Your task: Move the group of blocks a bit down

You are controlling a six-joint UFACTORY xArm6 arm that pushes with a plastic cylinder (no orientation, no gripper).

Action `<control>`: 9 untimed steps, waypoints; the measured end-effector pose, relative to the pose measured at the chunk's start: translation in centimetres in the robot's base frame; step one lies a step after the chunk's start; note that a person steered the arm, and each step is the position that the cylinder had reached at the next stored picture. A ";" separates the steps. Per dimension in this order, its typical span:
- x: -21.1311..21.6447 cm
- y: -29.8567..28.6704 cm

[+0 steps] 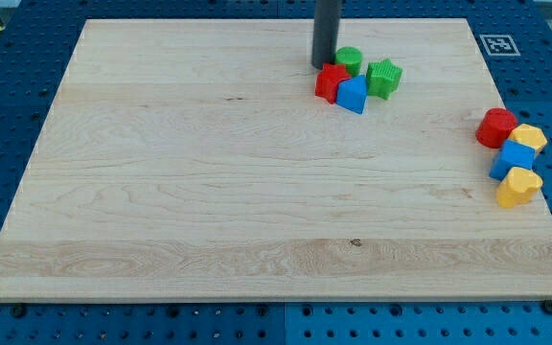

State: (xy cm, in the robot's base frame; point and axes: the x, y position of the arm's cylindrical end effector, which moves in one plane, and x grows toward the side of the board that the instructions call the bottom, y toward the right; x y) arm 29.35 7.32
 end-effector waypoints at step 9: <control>2.5 1.6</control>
State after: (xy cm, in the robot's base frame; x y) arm 31.84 8.96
